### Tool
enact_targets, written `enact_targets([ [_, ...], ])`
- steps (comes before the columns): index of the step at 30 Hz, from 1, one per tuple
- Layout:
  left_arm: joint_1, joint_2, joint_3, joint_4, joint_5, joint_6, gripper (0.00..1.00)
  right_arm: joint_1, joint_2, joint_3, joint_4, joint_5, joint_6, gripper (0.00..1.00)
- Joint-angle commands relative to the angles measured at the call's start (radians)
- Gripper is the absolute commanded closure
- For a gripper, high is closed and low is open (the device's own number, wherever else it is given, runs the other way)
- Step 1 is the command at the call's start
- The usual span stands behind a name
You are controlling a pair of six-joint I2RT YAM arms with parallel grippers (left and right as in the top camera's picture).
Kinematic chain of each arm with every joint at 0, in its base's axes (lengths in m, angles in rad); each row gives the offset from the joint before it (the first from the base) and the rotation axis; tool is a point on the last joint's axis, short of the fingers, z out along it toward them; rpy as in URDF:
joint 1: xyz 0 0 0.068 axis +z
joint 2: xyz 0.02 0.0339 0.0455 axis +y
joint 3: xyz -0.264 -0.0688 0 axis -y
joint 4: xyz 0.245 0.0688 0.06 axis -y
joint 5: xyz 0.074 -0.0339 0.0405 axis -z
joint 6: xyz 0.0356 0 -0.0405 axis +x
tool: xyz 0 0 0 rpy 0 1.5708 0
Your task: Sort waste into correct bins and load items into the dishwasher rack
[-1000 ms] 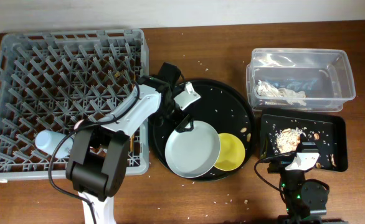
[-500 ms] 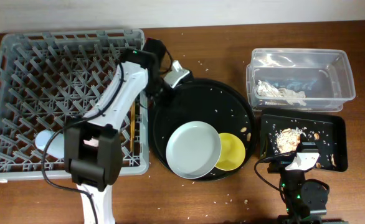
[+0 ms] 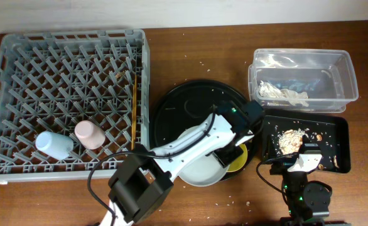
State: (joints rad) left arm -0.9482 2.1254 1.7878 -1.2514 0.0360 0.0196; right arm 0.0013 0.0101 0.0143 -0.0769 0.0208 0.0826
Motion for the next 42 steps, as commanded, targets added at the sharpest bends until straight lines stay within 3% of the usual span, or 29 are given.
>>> enact_targets([
  [1,-0.030,0.002,-0.022,-0.005,-0.029,-0.006,0.39,-0.003,-0.006,-0.009,-0.002,-0.002,0.003,0.02],
  [4,-0.031,-0.001,-0.008,-0.079,-0.053,-0.035,0.48,-0.003,-0.006,-0.009,-0.002,-0.002,0.003,0.02],
  [6,-0.032,-0.002,0.067,-0.165,-0.047,-0.037,0.47,-0.003,-0.006,-0.009,-0.002,-0.002,0.003,0.02],
  [7,-0.037,-0.002,0.129,-0.214,0.025,-0.035,0.43,-0.002,-0.006,-0.009,-0.002,-0.002,0.003,0.01],
  [13,-0.070,0.003,0.058,-0.083,-0.018,-0.036,0.39,-0.003,-0.006,-0.009,-0.002,-0.002,0.003,0.01],
  [16,-0.068,0.002,-0.029,-0.025,-0.037,-0.043,0.50,-0.003,-0.006,-0.009,-0.002,-0.002,0.003,0.02],
  [18,-0.068,0.001,-0.014,-0.035,-0.037,-0.043,0.71,-0.003,-0.006,-0.009,-0.002,-0.002,0.003,0.01],
  [19,-0.067,0.001,-0.014,-0.029,-0.042,-0.043,0.72,-0.003,-0.006,-0.009,-0.002,-0.002,0.003,0.01],
  [20,-0.065,0.001,-0.014,-0.021,-0.052,-0.043,0.58,-0.003,-0.006,-0.009,-0.002,-0.002,0.003,0.02],
  [22,-0.066,0.001,-0.017,-0.010,-0.132,-0.093,0.55,-0.003,-0.006,-0.009,-0.002,-0.002,0.003,0.01],
  [24,-0.068,0.001,-0.021,0.006,-0.192,-0.147,0.64,-0.003,-0.006,-0.009,-0.002,-0.002,0.003,0.01],
  [25,-0.068,0.001,-0.021,0.012,-0.195,-0.147,0.75,-0.002,-0.006,-0.009,-0.002,-0.002,0.003,0.02],
  [26,-0.068,0.001,-0.021,0.017,-0.203,-0.151,0.92,-0.002,-0.006,-0.009,-0.002,-0.002,0.003,0.02],
  [27,-0.068,0.000,-0.019,0.006,-0.211,-0.150,1.00,-0.003,-0.006,-0.009,-0.002,-0.002,0.003,0.02],
  [30,-0.037,-0.030,0.209,-0.200,-0.217,-0.138,1.00,-0.002,-0.006,-0.009,-0.002,-0.002,0.003,0.02],
  [32,0.071,-0.110,0.439,-0.269,-0.195,-0.138,1.00,-0.002,-0.006,-0.009,-0.002,-0.002,0.003,0.02],
  [35,0.320,-0.198,0.533,-0.265,-0.047,-0.101,1.00,-0.003,-0.006,-0.009,-0.002,-0.002,0.003,0.02],
  [38,0.787,-0.211,0.530,-0.269,0.462,0.087,1.00,-0.003,-0.006,-0.009,-0.002,-0.002,0.003,0.01],
  [40,1.021,-0.211,0.530,-0.269,0.542,0.180,1.00,-0.003,-0.006,-0.009,-0.002,-0.002,0.003,0.02],
  [41,1.074,-0.211,0.526,-0.268,0.565,0.241,1.00,-0.002,-0.006,-0.009,-0.002,-0.002,0.003,0.01],
  [42,1.156,-0.210,0.515,-0.269,0.720,0.308,1.00,-0.003,-0.006,-0.009,-0.002,-0.002,0.003,0.02],
])
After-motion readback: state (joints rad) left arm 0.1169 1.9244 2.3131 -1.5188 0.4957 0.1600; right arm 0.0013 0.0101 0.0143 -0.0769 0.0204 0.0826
